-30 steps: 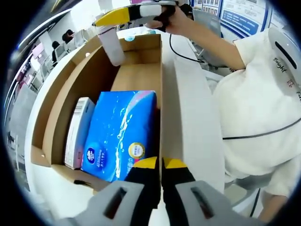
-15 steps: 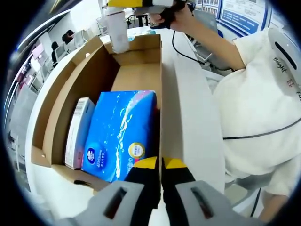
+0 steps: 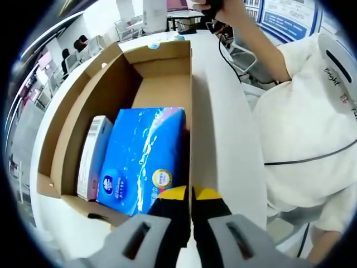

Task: Operate the shoe box by opening the lid, removing the specified soft item, and placing it in the target area until the item is outside and the box remains undamaged.

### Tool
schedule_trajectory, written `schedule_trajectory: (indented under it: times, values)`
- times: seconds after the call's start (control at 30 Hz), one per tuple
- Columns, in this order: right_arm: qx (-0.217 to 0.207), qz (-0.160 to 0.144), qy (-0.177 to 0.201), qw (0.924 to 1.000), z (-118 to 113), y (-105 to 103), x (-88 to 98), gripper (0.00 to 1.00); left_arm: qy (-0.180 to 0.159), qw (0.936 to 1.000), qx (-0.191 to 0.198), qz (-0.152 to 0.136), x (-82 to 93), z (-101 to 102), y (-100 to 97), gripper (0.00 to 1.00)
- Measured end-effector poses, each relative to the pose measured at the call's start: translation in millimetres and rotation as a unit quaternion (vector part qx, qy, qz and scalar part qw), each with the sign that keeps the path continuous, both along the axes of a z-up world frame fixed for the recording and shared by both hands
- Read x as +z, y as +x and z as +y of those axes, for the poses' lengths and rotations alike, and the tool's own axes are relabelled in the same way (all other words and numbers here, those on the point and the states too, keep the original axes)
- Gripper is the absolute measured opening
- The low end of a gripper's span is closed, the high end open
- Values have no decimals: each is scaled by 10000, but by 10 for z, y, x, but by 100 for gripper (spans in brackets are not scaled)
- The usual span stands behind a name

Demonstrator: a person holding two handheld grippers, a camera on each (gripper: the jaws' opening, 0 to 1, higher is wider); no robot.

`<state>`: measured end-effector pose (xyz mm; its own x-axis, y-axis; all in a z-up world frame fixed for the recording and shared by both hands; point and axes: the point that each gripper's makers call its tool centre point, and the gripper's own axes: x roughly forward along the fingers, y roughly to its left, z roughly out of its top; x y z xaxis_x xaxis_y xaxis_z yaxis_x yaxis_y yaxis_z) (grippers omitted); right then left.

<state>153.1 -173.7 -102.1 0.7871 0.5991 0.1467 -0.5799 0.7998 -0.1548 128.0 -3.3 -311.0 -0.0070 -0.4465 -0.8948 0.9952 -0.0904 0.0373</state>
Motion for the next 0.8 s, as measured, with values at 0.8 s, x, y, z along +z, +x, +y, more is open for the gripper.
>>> schedule_trajectory:
  times: [0.8]
  values:
    - [-402, -603, 25, 9974, -270, -202, 227, 18, -16, 10000, -22, -22, 0, -6, -8, 1]
